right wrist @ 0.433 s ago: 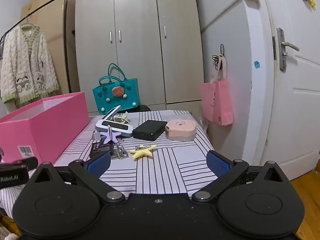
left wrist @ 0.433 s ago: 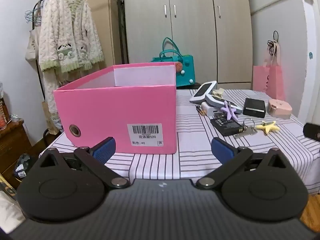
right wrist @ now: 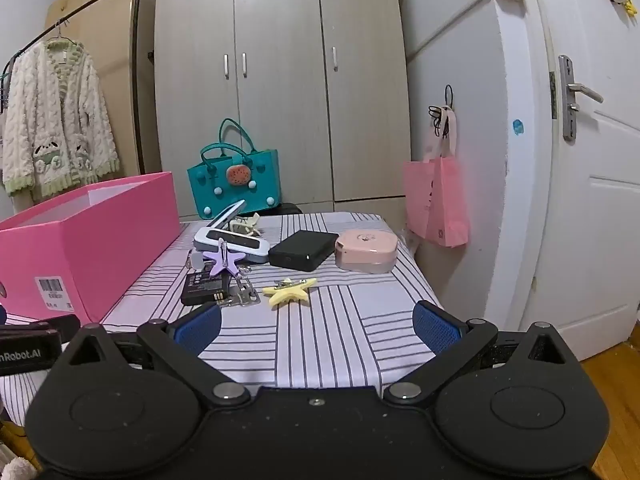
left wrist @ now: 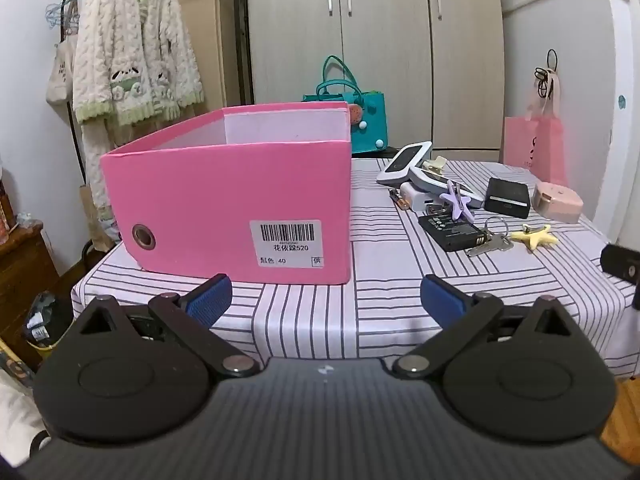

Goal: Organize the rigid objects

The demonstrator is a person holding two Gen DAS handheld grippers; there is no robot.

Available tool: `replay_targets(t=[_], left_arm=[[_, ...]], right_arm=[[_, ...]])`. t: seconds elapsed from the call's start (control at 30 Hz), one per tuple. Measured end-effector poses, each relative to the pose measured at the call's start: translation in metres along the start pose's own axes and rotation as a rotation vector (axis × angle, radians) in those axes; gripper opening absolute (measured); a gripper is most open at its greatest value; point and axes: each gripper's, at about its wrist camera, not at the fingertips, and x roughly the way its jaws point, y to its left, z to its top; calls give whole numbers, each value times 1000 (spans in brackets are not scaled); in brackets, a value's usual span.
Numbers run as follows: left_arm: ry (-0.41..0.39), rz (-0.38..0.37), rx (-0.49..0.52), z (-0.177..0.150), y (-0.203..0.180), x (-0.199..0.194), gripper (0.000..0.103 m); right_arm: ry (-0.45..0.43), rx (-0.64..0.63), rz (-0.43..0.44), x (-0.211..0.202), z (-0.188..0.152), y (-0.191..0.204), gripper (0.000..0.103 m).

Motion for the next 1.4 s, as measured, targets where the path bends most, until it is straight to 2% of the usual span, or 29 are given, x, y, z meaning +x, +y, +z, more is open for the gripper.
replay_targets(t=[0.23,0.47,0.9,1.1,1.4], left_arm=[[-20,8,11,1,-1,-9,101],[-78,60,7,-1,1,-22,103],[-81,48,-23,-3,3,-25,103],[-62,-6,-28,-3,2,-22,103],[-97,-17,-17,-7,-1,-26,103]], right_arm=[[-22,-1,-6,-10,1,-2,103],[-37,-19,5,-18,0,4,103],[-43,-6,14,-19,-5,10,103],[-65,-24,18,-21,-2,15,103],[-83,-51,11,-18,-7,20,103]])
